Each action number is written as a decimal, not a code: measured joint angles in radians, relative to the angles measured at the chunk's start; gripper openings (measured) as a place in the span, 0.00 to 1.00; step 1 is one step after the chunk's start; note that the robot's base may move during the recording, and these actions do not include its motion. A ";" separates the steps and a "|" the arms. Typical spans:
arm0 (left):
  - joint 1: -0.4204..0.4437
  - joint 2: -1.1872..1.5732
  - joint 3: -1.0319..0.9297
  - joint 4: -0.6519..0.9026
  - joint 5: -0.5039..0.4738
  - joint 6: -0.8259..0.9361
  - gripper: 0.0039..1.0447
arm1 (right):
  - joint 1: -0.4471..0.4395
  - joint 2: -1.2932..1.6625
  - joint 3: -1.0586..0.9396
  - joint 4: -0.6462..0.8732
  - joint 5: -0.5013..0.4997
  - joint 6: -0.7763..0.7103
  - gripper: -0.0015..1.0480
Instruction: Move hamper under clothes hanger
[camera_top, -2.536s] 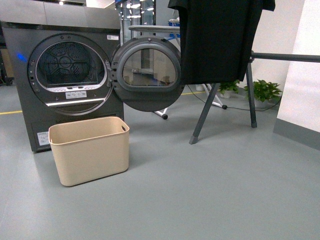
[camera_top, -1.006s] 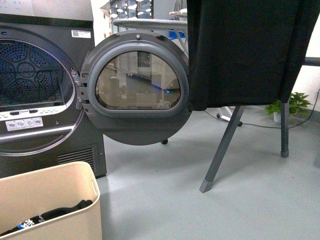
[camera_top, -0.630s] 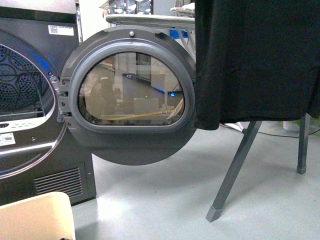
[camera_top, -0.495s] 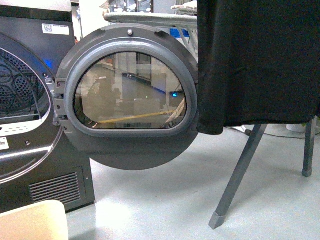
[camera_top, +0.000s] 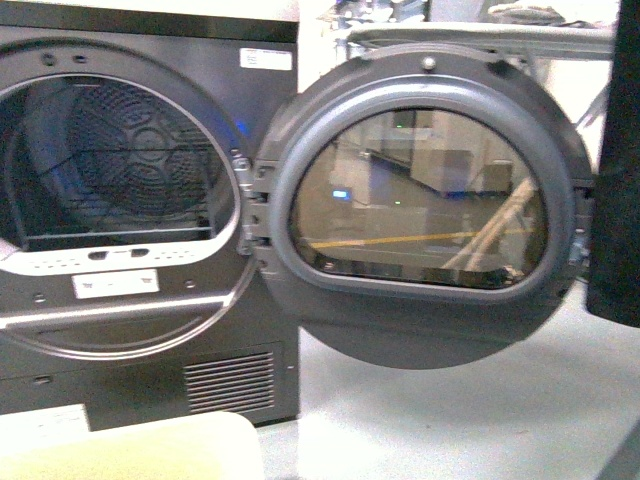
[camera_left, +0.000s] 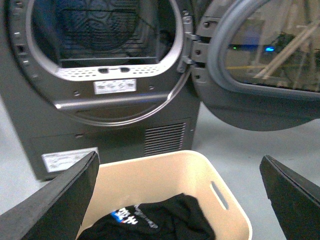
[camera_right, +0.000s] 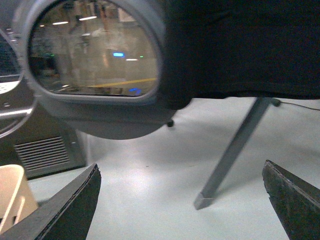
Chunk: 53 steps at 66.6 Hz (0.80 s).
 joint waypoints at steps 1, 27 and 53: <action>0.000 0.000 0.000 0.000 0.000 0.000 0.94 | 0.000 0.000 0.000 0.000 0.000 0.000 0.92; 0.000 -0.002 0.000 0.000 0.000 0.000 0.94 | 0.000 0.000 0.000 0.000 0.001 0.000 0.92; -0.003 0.013 0.007 -0.025 -0.013 -0.013 0.94 | -0.009 0.012 0.005 -0.018 -0.035 0.010 0.92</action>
